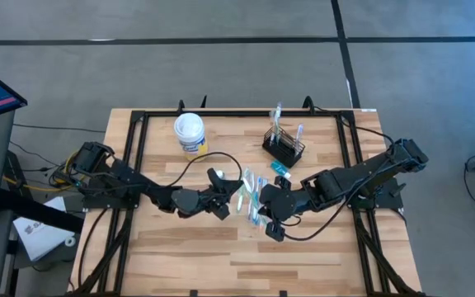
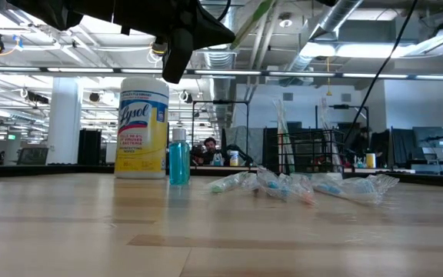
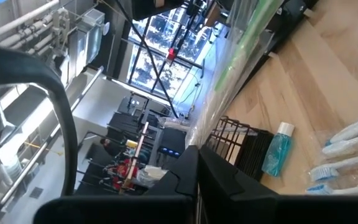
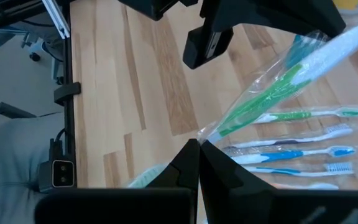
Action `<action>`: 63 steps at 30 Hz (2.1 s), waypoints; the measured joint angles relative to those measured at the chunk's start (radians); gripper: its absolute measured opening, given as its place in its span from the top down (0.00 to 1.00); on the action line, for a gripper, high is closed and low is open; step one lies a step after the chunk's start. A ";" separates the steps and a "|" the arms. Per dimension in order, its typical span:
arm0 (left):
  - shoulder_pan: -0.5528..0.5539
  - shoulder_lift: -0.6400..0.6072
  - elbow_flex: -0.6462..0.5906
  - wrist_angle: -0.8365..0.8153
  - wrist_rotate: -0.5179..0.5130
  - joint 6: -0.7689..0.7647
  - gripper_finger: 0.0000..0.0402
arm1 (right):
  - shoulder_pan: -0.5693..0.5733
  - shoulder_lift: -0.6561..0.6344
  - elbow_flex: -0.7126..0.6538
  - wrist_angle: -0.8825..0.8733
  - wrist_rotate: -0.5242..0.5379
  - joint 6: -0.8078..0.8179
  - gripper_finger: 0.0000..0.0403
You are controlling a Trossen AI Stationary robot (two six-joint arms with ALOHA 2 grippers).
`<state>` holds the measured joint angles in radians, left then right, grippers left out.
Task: Pick & Place toothbrushing station
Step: Put the right green toothbrush into the black wire organizer
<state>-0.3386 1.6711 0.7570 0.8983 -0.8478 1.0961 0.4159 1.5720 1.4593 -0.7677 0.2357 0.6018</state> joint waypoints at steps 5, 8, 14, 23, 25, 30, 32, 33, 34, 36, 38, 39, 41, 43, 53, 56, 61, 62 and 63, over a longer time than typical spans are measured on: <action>0.000 0.000 0.000 -0.006 -0.018 -0.006 1.00 | 0.002 -0.002 0.000 0.005 0.004 -0.043 1.00; 0.000 0.000 0.000 -0.006 -0.034 -0.006 1.00 | 0.001 -0.002 0.000 0.006 0.006 -0.064 1.00; -0.002 0.000 0.000 -0.043 -0.045 -0.064 1.00 | 0.002 -0.009 0.000 0.000 0.010 -0.089 0.96; -0.003 0.000 0.000 -0.073 -0.072 -0.113 1.00 | 0.024 -0.066 -0.001 -0.043 0.013 -0.082 0.82; -0.003 0.000 0.000 -0.074 -0.071 -0.134 1.00 | 0.029 -0.085 -0.001 -0.038 0.032 -0.087 0.82; -0.004 0.000 0.000 -0.081 -0.069 -0.170 1.00 | 0.058 -0.146 -0.001 -0.060 0.112 -0.114 0.82; -0.004 -0.014 -0.001 -0.094 -0.065 -0.200 1.00 | 0.072 -0.166 -0.001 -0.094 0.161 -0.113 0.82; -0.004 -0.024 -0.002 -0.093 -0.059 -0.221 1.00 | 0.082 -0.171 -0.001 -0.108 0.192 -0.113 0.82; -0.004 -0.039 -0.002 -0.097 -0.045 -0.247 1.00 | 0.091 -0.176 -0.001 -0.121 0.221 -0.110 0.82; -0.004 -0.083 -0.002 -0.123 -0.025 -0.314 1.00 | 0.110 -0.180 -0.001 -0.143 0.266 -0.108 0.82; -0.001 -0.143 -0.002 -0.166 0.017 -0.410 1.00 | 0.129 -0.178 -0.001 -0.158 0.305 -0.116 0.82; 0.003 -0.176 -0.002 -0.193 0.045 -0.467 1.00 | 0.140 -0.178 -0.003 -0.158 0.329 -0.125 0.82; 0.017 -0.239 -0.001 -0.250 0.134 -0.590 1.00 | 0.158 -0.178 -0.019 -0.133 0.379 -0.154 0.82; 0.038 -0.296 -0.001 -0.312 0.221 -0.710 1.00 | 0.171 -0.176 -0.029 -0.124 0.431 -0.181 0.82; 0.133 -0.367 0.000 -0.404 0.515 -0.976 1.00 | 0.195 -0.145 -0.027 -0.006 0.604 -0.331 0.82; 0.159 -0.354 0.000 -0.398 0.562 -1.017 1.00 | 0.183 -0.123 -0.028 0.052 0.608 -0.391 0.82; 0.185 -0.342 0.000 -0.402 0.594 -1.039 1.00 | 0.175 -0.092 -0.028 0.165 0.630 -0.509 0.82; 0.188 -0.342 0.000 -0.405 0.594 -1.048 1.00 | 0.172 -0.086 -0.028 0.179 0.630 -0.525 0.82; 0.191 -0.342 0.000 -0.403 0.595 -1.049 1.00 | 0.168 -0.079 -0.028 0.193 0.630 -0.532 0.82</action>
<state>-0.1479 1.3295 0.7567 0.4950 -0.2527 0.0471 0.5842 1.4927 1.4311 -0.5744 0.8661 0.0698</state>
